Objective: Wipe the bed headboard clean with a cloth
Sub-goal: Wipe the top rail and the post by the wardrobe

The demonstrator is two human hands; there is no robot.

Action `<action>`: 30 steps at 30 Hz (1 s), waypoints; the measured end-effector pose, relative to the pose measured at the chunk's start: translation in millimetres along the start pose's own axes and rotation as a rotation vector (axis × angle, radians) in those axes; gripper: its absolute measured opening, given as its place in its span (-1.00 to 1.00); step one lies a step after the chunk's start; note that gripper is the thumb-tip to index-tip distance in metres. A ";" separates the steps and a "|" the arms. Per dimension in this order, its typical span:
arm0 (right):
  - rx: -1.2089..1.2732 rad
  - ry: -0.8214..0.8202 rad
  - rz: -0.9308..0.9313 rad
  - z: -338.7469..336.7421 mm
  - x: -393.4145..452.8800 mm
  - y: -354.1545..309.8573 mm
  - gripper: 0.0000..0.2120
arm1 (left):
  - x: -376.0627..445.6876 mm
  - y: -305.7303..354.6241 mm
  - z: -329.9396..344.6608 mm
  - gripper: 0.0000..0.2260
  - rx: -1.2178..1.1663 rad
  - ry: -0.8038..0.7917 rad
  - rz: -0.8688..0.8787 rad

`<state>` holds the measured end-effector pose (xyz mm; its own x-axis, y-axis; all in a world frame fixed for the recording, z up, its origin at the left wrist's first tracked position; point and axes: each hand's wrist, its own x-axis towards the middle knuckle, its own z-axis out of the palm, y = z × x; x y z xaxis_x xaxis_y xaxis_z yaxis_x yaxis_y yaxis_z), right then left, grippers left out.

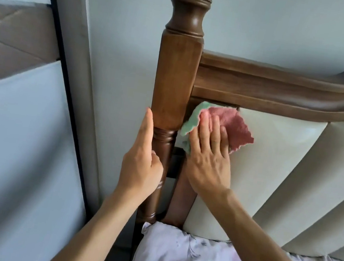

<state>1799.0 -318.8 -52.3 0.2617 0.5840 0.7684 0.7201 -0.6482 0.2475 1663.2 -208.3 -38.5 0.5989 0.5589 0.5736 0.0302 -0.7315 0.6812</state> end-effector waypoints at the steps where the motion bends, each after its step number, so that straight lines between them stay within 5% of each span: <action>1: -0.016 -0.051 -0.061 9.3 -25.6 -4.2 -0.27 | -1.7 -0.2 0.4 -0.06 -0.011 -0.005 -0.011; 6: 0.024 -0.390 -0.140 20.3 -113.1 -13.6 0.00 | -9.8 -12.8 -10.1 -0.06 -0.022 -0.131 0.014; 10: 0.162 -0.072 0.029 -4.6 -40.8 -7.1 -0.18 | -12.1 -11.1 -10.0 -0.11 -0.041 -0.121 -0.010; 13: 0.242 0.105 -0.183 -42.5 47.9 -9.3 -0.35 | -11.1 -5.4 -7.8 -0.20 -0.140 -0.071 -0.067; 16: 0.020 0.019 -0.406 -59.2 100.6 -27.0 -0.39 | -6.8 -3.0 -11.8 -0.29 -0.361 -0.032 -0.165; 22: -0.240 -0.244 -0.666 -61.0 72.2 -32.1 -0.42 | -16.6 -1.3 -27.6 -0.55 -0.235 0.255 -0.176; 27: -0.244 -0.080 -0.470 -110.0 174.7 -21.8 -0.56 | -4.2 14.3 -28.4 -0.54 -0.364 0.340 -0.149; 30: -0.292 -0.110 -0.559 -108.5 163.3 -31.0 -0.61 | 3.1 29.1 -27.9 -0.54 -0.387 0.381 -0.091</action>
<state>1749.7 -256.3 129.6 -0.0268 0.9091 0.4157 0.5662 -0.3289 0.7558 1643.6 -217.0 -4.2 0.2730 0.7678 0.5796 -0.2713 -0.5166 0.8121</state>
